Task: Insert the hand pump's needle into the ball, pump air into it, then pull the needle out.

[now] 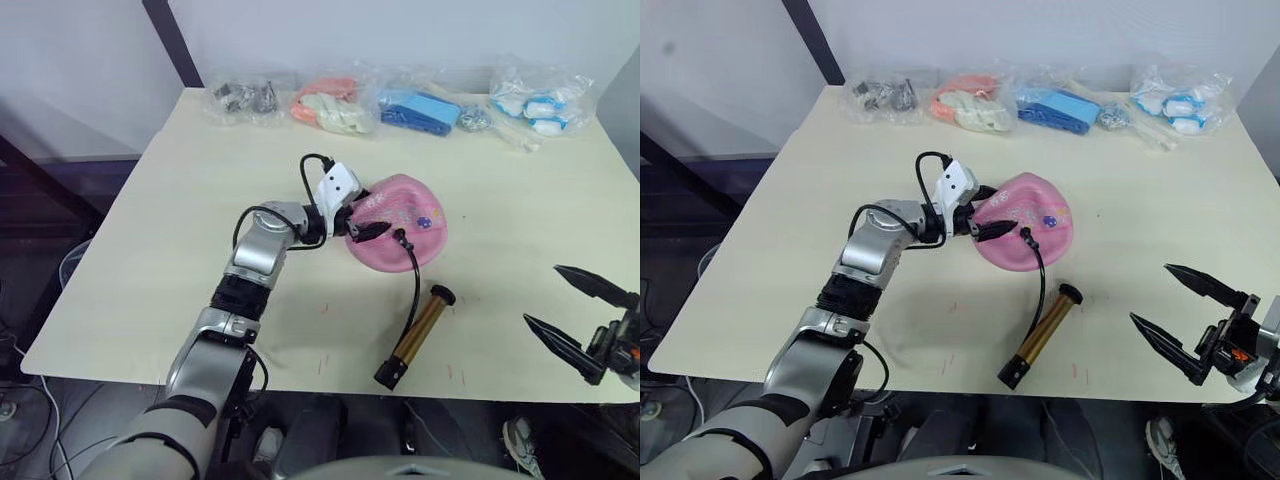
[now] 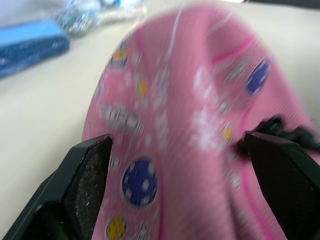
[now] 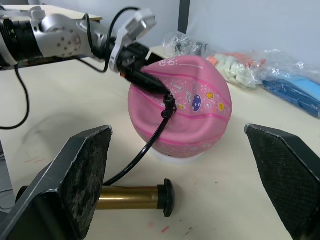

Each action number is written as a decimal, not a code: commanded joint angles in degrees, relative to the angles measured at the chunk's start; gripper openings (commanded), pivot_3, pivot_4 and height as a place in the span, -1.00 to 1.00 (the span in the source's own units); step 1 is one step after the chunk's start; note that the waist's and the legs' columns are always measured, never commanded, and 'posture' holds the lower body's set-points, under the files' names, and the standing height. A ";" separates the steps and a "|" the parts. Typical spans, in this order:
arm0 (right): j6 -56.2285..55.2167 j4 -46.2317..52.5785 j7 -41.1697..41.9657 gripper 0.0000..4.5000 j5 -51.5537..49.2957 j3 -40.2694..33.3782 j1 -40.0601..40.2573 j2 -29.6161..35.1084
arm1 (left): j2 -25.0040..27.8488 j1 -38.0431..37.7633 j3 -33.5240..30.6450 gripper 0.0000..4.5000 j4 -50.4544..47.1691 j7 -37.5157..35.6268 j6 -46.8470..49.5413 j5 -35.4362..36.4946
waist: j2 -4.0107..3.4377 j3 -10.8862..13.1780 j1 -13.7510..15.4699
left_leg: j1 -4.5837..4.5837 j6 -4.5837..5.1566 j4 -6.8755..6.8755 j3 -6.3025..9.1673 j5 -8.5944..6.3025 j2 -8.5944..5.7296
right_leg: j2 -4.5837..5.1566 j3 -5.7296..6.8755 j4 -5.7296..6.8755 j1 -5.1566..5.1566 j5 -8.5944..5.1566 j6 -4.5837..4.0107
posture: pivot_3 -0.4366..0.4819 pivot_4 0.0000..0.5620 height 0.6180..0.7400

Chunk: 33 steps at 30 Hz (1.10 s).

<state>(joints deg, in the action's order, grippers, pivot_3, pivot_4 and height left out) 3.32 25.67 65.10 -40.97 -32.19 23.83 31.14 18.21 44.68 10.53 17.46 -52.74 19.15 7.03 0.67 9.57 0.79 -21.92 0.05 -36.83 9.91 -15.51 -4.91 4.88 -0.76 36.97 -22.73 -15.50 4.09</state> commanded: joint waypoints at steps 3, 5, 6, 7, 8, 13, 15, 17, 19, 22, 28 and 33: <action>-2.07 -1.61 2.78 1.00 -1.34 -0.68 0.40 0.81 | 2.92 -0.49 -1.34 0.97 -10.28 -2.70 4.66 3.79 | -0.01 0.01 0.01 | 0.00 0.00 -0.03 -0.03 0.00 -0.01 | 0.01 -0.02 0.00 0.00 0.00 0.00 | -0.05 -0.47 1.00; -2.34 -3.23 4.49 1.00 -1.29 -0.69 0.24 1.62 | 4.71 -1.46 -1.59 0.97 -13.86 -4.28 6.78 5.36 | -0.03 0.02 -0.02 | 0.02 0.00 -0.07 -0.04 0.00 0.00 | 0.01 -0.05 0.07 0.01 0.00 -0.01 | -0.05 -0.47 1.00; -2.47 -3.87 5.19 1.00 -1.26 -0.72 0.20 1.96 | 5.41 -1.91 -1.70 0.97 -15.34 -4.87 7.64 6.07 | -0.04 0.02 -0.06 | 0.04 0.00 -0.08 -0.04 0.00 -0.01 | 0.00 -0.05 0.10 0.01 0.00 -0.01 | -0.05 -0.47 1.00; -2.65 -4.93 6.38 1.00 -1.09 -0.77 0.00 2.69 | 6.83 -2.88 -1.90 0.97 -17.71 -6.25 8.97 7.32 | -0.06 0.03 -0.16 | 0.03 0.00 -0.12 -0.05 0.00 0.00 | -0.01 -0.06 0.13 0.01 0.01 -0.01 | -0.05 -0.47 1.00; -2.68 -5.96 7.56 1.00 -1.01 -0.79 -0.21 3.49 | 8.33 -3.94 -2.02 0.97 -20.00 -7.87 10.10 8.66 | -0.08 0.04 -0.19 | 0.05 0.00 -0.15 -0.08 0.00 0.00 | -0.01 -0.10 0.19 0.01 0.01 -0.01 | -0.05 -0.47 1.00; -4.69 -11.87 13.12 1.00 0.33 -0.54 -2.38 7.34 | 16.78 -10.75 -1.16 0.97 -29.78 -14.49 13.68 12.95 | -0.19 0.11 -0.28 | 0.07 0.01 -0.29 -0.12 -0.01 0.00 | -0.01 -0.15 0.39 0.01 0.01 -0.02 | -0.05 -0.47 1.00; -5.53 -14.16 15.48 1.00 0.75 -0.15 -3.36 8.65 | 19.02 -13.51 -0.94 0.97 -33.56 -15.46 15.44 14.61 | -0.25 0.15 -0.21 | 0.09 0.01 -0.37 -0.16 -0.01 0.00 | 0.00 -0.19 0.50 0.01 0.01 -0.03 | -0.05 -0.47 1.00; -5.76 -16.22 17.40 1.00 0.44 0.35 -4.60 9.59 | 20.21 -16.34 -0.88 0.97 -37.35 -14.08 19.27 16.24 | -0.26 0.16 0.04 | 0.12 0.02 -0.38 -0.18 -0.01 0.00 | 0.02 -0.20 0.60 0.01 0.01 -0.03 | -0.05 -0.47 1.00; -6.20 -17.92 19.57 1.00 0.78 1.15 -5.45 10.59 | 20.94 -19.16 -0.26 0.97 -40.84 -11.89 22.91 16.75 | -0.27 0.17 0.06 | 0.12 0.02 -0.41 -0.15 -0.02 0.00 | 0.04 -0.17 0.68 0.02 0.01 -0.04 | -0.05 -0.47 1.00; -5.76 -18.59 20.43 1.00 0.42 1.96 -6.28 10.92 | 20.93 -22.50 1.46 0.97 -44.81 -8.34 26.65 16.55 | -0.27 0.16 0.00 | 0.15 0.06 -0.46 -0.23 -0.04 -0.02 | 0.06 -0.25 0.73 0.04 0.01 -0.04 | -0.05 -0.47 1.00; -5.37 -18.34 21.12 1.00 0.34 3.15 -6.43 10.71 | 18.66 -25.47 5.92 0.97 -48.59 -2.60 31.74 16.54 | -0.27 0.16 0.04 | 0.14 0.07 -0.49 -0.19 -0.04 -0.02 | 0.05 -0.22 0.75 0.03 0.02 -0.05 | -0.05 -0.47 1.00; -4.59 -17.35 21.21 1.00 -0.06 3.85 -5.98 10.78 | 14.91 -25.56 11.26 0.97 -48.47 2.94 34.18 14.90 | -0.28 0.16 0.05 | 0.15 0.07 -0.55 -0.25 -0.04 -0.03 | 0.05 -0.27 0.80 0.04 0.02 -0.04 | -0.05 -0.47 1.00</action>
<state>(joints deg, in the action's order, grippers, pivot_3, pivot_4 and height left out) -1.38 6.45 85.98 -39.94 -27.71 17.61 41.58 33.65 18.86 20.69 -28.94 -51.53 52.63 22.44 0.39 9.73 0.84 -21.77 0.12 -37.38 9.66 -15.56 -4.93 4.94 -1.02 37.78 -22.69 -15.49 4.05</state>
